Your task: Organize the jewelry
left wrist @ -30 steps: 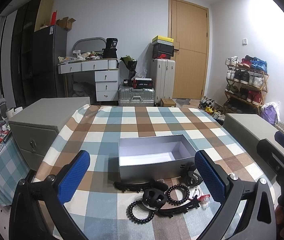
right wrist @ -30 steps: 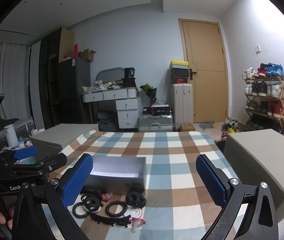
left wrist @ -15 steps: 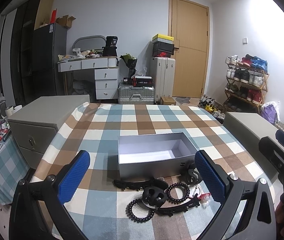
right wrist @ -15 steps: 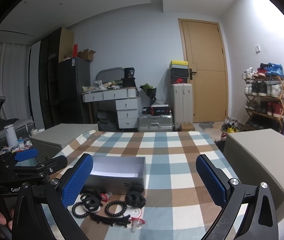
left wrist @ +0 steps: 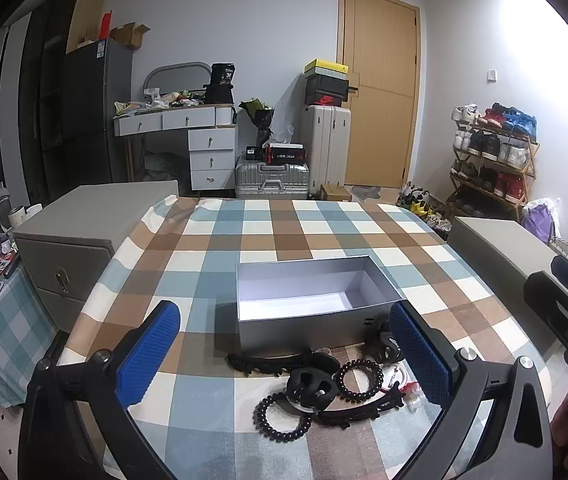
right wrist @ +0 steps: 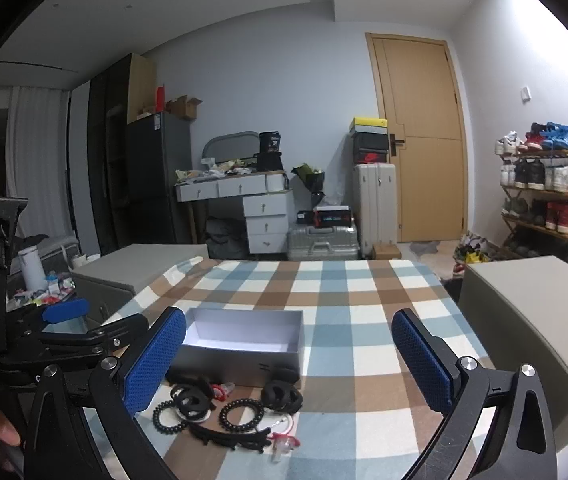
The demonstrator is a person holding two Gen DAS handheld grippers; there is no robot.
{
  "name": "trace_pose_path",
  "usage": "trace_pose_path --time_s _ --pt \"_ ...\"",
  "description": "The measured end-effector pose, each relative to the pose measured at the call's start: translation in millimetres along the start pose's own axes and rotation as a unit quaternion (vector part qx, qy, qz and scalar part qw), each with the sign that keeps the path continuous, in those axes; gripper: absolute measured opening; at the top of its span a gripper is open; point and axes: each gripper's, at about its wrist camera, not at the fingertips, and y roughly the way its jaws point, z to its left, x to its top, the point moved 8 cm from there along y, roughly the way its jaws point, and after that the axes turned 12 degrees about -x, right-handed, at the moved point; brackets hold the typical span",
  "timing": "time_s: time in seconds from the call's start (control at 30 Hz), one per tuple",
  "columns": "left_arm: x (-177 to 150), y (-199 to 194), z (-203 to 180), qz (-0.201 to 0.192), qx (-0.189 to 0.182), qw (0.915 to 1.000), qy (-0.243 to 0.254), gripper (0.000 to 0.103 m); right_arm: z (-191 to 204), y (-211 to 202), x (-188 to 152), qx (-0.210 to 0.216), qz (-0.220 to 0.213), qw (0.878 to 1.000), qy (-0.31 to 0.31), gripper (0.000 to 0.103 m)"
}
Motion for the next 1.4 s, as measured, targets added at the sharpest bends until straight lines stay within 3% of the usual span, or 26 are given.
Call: trace_pose_path --time_s 0.27,0.67,0.97,1.1,1.13,1.2,1.4 --pt "-13 15 7 0.023 -0.013 0.9996 -0.010 0.102 -2 6 -9 0.005 0.008 1.000 0.003 0.103" --pt "-48 47 4 0.088 -0.090 0.9916 -0.027 0.101 -16 37 -42 0.012 0.057 0.998 0.019 0.103" --pt "-69 61 7 0.141 -0.114 0.9825 -0.041 0.083 -19 56 -61 0.020 0.092 0.995 0.025 0.103" --pt "-75 65 3 0.154 -0.123 0.9800 -0.027 0.065 -16 59 -66 0.026 0.101 0.994 0.024 0.103" --pt "-76 67 4 0.157 -0.124 0.9795 -0.025 0.050 -15 60 -66 0.027 0.103 0.994 0.024 0.103" --pt "-77 68 3 0.164 -0.147 0.9749 -0.034 0.036 -14 62 -67 0.031 0.108 0.993 0.025 0.103" --pt "-73 62 1 0.162 -0.162 0.9732 -0.018 0.028 -12 66 -70 0.039 0.121 0.992 0.028 0.103"
